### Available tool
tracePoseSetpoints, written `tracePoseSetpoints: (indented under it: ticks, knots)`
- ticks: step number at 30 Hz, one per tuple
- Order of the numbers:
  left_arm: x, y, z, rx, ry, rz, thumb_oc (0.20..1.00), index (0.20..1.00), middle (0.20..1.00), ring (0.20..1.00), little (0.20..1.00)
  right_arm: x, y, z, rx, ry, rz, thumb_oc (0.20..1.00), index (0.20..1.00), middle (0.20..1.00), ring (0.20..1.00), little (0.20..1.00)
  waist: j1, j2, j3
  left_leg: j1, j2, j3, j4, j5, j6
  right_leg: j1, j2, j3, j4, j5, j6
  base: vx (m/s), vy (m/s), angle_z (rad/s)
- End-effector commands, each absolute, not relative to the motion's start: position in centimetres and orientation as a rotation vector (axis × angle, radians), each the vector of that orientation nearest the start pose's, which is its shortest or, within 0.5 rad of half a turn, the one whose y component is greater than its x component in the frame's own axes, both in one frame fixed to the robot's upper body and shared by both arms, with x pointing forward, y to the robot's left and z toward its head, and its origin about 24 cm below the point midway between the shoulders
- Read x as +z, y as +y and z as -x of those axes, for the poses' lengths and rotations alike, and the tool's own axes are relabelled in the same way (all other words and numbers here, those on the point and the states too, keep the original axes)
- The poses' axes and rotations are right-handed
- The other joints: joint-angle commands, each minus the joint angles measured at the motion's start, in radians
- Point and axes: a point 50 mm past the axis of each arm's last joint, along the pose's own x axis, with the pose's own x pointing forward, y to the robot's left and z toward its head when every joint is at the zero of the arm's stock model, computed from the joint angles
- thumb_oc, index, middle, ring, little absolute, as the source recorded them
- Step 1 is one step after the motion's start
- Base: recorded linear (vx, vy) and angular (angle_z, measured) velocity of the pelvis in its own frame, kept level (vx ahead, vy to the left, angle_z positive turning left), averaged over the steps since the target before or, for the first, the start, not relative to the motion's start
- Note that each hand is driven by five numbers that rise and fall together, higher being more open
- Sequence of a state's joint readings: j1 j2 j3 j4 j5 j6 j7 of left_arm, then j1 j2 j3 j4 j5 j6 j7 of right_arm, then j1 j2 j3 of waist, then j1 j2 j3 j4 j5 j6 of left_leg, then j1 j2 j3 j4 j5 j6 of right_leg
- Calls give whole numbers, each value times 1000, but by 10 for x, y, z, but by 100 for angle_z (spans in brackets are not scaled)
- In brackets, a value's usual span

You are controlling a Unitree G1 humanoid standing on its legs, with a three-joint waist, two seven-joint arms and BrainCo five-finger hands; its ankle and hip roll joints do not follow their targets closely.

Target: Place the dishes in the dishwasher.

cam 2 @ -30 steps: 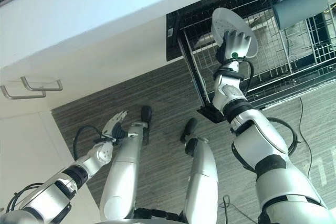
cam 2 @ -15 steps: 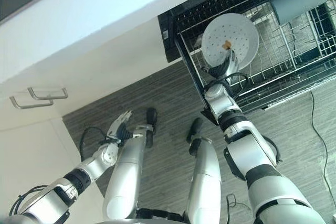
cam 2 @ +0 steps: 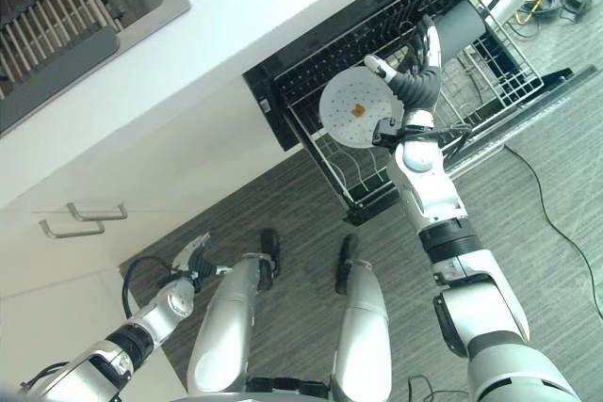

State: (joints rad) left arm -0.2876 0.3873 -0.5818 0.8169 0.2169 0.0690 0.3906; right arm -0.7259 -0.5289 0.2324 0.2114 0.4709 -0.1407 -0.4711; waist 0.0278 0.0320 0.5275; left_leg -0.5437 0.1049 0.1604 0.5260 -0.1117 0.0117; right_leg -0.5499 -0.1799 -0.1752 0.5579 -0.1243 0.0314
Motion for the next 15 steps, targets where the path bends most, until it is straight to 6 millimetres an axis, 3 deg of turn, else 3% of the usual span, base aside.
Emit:
tracePoseSetpoints:
  ticks: [1,2,5,6,8,12,14,15]
  knots:
    - [-78,200,-237,-36,459,-959,1000,1000,1000,1000,1000,260,-202,-317,-266,-855,-90,1000,1000,1000,1000,1000,0,7,-8,47,-8,20,-122,9,2,9,24,-27,134,-143,-13,6,14,-21]
    - [-74,200,-235,1,404,-906,1000,1000,1000,1000,1000,261,-211,-284,-330,-1024,-74,1000,1000,1000,1000,1000,-26,-2,-8,35,-5,29,-112,2,6,-9,27,-18,148,-150,-15,-17,37,-22]
    - [-71,209,-226,81,392,-831,1000,1000,1000,1000,1000,252,-236,-245,-495,-1140,-87,1000,1000,1000,1000,1000,-57,-15,-8,17,-1,39,-81,-21,13,-31,34,-1,172,-158,-14,-39,-6,-20]
    - [-74,220,-218,123,402,-812,1000,1000,1000,1000,1000,236,-260,-228,-651,-1155,-144,1000,1000,1000,1000,1000,-68,-26,-8,15,8,48,-53,-44,18,-28,30,0,183,-165,-11,-37,-66,-22]
    - [-75,223,-215,131,404,-824,1000,1000,1000,1000,1000,221,-273,-217,-795,-1173,-191,1000,1000,1000,1000,1000,-75,-32,-8,17,13,51,-34,-61,23,-25,27,0,194,-171,-9,-18,-68,-17]
    - [-80,219,-215,137,422,-824,1000,1000,1000,1000,1000,178,-297,-208,-1047,-1105,-484,1000,1000,1000,1000,1000,-92,-29,-8,26,16,52,-10,-82,27,-16,20,5,214,-182,-10,30,-16,-5]
    - [-80,214,-219,135,422,-803,1000,1000,1000,1000,1000,144,-315,-214,-1112,-923,-606,1000,1000,1000,1000,1000,-95,-20,-8,18,13,48,-2,-88,33,-28,13,5,226,-185,-14,61,-13,-7]
    - [-77,208,-223,131,401,-783,1000,1000,1000,1000,1000,120,-318,-229,-1032,-734,-687,1000,1000,1000,1000,1000,-90,-13,-8,5,9,44,0,-87,36,-41,12,4,227,-181,-16,34,-17,7]
